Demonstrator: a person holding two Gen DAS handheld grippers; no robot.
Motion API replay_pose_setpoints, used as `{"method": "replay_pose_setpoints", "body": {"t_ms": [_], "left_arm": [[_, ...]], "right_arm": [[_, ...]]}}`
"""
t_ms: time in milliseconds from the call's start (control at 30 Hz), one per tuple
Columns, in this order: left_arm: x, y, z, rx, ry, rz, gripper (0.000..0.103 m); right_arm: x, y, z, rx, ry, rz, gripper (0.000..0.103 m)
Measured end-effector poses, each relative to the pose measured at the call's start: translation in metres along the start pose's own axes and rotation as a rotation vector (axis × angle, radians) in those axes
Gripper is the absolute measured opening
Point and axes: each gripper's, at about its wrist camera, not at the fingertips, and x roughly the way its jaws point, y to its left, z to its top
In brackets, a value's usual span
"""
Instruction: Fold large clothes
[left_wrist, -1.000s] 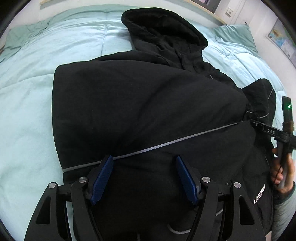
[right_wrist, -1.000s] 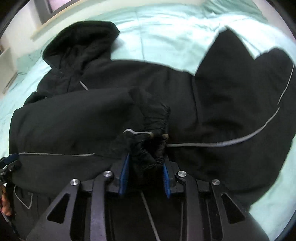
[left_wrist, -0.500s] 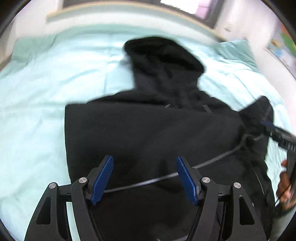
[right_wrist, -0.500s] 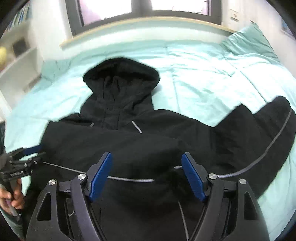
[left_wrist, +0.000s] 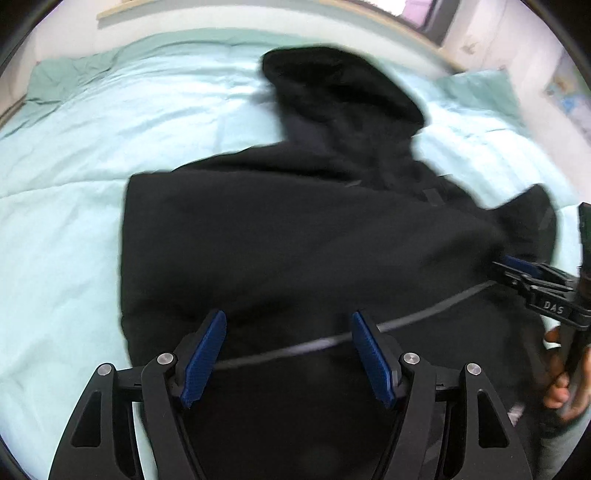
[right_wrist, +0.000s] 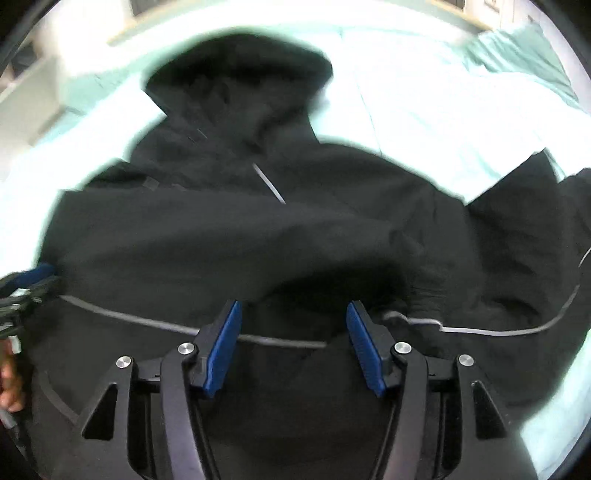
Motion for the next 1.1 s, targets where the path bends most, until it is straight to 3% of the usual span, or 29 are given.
{"method": "replay_pose_setpoints", "body": {"t_ms": [67,133,233,333,400,533,667,767,867,1100], "left_arm": [[-0.013,-0.015,0.0,0.016,-0.01,-0.039,0.072],[-0.013,-0.027,-0.001,-0.026,0.053,-0.109,0.072],[-0.004,-0.042,-0.009,-0.032,0.079,-0.171,0.072],[0.026,-0.056,-0.021,0.007,0.129,-0.06,0.072],[0.035,-0.065,-0.027,0.051,0.107,-0.005,0.073],[0.035,-0.069,-0.032,0.094,0.065,0.029,0.076],[0.029,-0.061,-0.038,0.098,0.027,0.025,0.077],[0.028,-0.068,-0.042,0.127,-0.004,0.054,0.079],[0.035,-0.076,-0.04,0.138,-0.024,0.06,0.08],[0.037,-0.077,-0.045,0.15,-0.074,0.077,0.082]], "right_arm": [[-0.023,0.002,-0.002,-0.008,-0.044,0.012,0.063],[-0.037,0.003,-0.005,-0.022,-0.063,-0.011,0.061],[-0.027,0.004,-0.012,-0.025,-0.017,-0.033,0.06],[0.004,-0.005,-0.027,0.001,0.094,-0.066,0.059],[0.016,-0.012,-0.041,0.012,0.135,-0.051,0.058],[0.008,-0.006,-0.039,-0.027,0.112,-0.068,0.058],[-0.033,-0.026,-0.036,0.009,0.039,0.011,0.058],[-0.085,-0.073,-0.033,0.083,-0.067,0.009,0.058],[-0.117,-0.135,-0.028,0.157,-0.135,-0.055,0.059],[-0.131,-0.294,-0.012,0.38,-0.19,-0.187,0.059]]}}
